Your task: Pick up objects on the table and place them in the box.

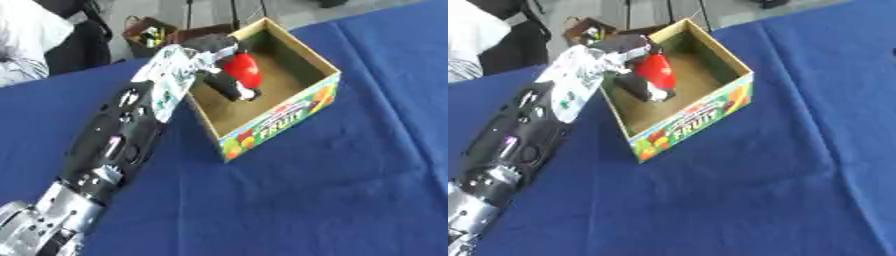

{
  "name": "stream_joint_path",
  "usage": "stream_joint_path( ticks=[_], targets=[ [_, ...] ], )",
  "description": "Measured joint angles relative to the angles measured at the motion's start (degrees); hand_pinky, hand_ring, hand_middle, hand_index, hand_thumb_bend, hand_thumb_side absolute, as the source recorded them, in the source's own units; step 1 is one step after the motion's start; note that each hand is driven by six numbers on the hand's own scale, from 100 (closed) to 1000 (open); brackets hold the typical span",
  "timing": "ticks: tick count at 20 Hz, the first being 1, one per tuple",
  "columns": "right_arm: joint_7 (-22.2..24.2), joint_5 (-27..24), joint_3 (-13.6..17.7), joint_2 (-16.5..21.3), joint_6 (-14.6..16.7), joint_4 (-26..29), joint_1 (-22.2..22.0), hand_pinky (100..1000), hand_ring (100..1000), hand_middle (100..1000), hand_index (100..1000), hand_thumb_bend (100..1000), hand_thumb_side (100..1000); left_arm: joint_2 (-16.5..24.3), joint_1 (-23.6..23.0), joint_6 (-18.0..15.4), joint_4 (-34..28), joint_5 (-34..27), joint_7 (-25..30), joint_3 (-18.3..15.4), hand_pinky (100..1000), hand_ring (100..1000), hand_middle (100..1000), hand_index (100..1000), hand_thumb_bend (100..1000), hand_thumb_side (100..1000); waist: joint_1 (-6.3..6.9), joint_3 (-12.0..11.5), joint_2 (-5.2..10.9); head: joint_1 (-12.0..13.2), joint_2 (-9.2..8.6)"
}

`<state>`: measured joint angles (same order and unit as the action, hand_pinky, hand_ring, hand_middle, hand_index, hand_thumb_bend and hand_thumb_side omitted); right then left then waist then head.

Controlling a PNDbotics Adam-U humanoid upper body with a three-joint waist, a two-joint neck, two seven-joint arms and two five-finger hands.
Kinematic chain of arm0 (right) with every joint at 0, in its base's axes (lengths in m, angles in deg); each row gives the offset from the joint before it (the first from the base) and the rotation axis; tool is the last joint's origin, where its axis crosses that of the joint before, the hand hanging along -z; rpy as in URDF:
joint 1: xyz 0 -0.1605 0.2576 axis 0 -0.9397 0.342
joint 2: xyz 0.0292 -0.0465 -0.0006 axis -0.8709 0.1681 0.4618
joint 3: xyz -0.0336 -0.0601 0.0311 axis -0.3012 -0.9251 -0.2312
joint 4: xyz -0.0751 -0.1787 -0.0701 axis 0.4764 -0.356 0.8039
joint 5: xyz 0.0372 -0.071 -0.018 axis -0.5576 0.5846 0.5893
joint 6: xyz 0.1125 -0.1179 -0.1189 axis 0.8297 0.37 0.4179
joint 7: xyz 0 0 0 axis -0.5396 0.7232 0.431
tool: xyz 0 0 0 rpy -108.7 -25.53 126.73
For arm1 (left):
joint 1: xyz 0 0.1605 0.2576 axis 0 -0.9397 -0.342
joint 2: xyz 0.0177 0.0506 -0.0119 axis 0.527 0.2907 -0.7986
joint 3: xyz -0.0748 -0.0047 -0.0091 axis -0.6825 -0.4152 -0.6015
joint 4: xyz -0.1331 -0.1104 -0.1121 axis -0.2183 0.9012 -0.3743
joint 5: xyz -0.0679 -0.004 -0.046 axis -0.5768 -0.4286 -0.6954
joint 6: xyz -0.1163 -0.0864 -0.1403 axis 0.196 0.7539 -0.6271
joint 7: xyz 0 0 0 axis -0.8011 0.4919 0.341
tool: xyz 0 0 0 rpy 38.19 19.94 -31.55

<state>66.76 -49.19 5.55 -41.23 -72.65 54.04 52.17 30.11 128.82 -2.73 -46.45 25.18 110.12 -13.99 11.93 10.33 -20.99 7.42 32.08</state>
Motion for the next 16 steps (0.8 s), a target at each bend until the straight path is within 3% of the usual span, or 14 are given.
stream_joint_path(
  ticks=[3,4,5,6,9,13,16],
  targets=[
    [-0.1,0.0,0.0,0.0,0.0,0.0,0.0,641,670,472,685,100,749,0.0,0.0,-1.6,-0.1,0.9,0.1,0.0,411,719,741,803,288,575,0.01,0.1,-0.06,0.0,0.06],
    [-0.1,0.0,0.0,0.0,-0.1,0.0,0.0,641,670,472,685,100,749,0.0,0.0,-2.1,-0.1,1.2,0.1,0.0,411,719,741,803,288,575,0.02,0.1,-0.06,0.0,0.06],
    [-0.1,0.0,0.0,0.0,-0.1,0.0,0.0,641,670,471,685,100,748,0.0,-0.1,-2.5,-0.1,1.4,0.1,0.0,578,814,791,847,371,605,0.02,0.1,-0.06,0.0,0.07],
    [-0.2,0.0,0.0,0.0,-0.1,0.0,-0.1,641,670,471,684,100,747,0.0,-0.1,-2.9,-0.2,1.6,0.0,0.0,643,843,810,871,417,638,0.02,0.1,-0.06,0.0,0.07],
    [-0.2,0.0,0.0,0.0,-0.2,0.0,-0.1,640,670,469,684,100,744,0.0,-0.1,-4.0,-0.3,2.6,-0.3,-0.1,759,893,852,916,557,698,0.04,0.2,-0.08,0.0,0.09],
    [-0.3,0.0,0.0,-0.1,-0.2,0.0,-0.1,641,670,469,684,100,743,0.0,-0.2,-5.1,-0.4,4.6,-0.9,-0.4,746,881,831,910,550,696,0.05,0.2,-0.09,0.0,0.13],
    [-0.3,0.0,0.0,-0.2,-0.2,0.0,-0.1,641,670,469,683,100,743,0.0,-0.4,-5.4,-1.3,5.4,-1.9,-0.6,682,840,789,885,433,651,0.05,0.1,-0.09,0.0,0.38]
  ],
)
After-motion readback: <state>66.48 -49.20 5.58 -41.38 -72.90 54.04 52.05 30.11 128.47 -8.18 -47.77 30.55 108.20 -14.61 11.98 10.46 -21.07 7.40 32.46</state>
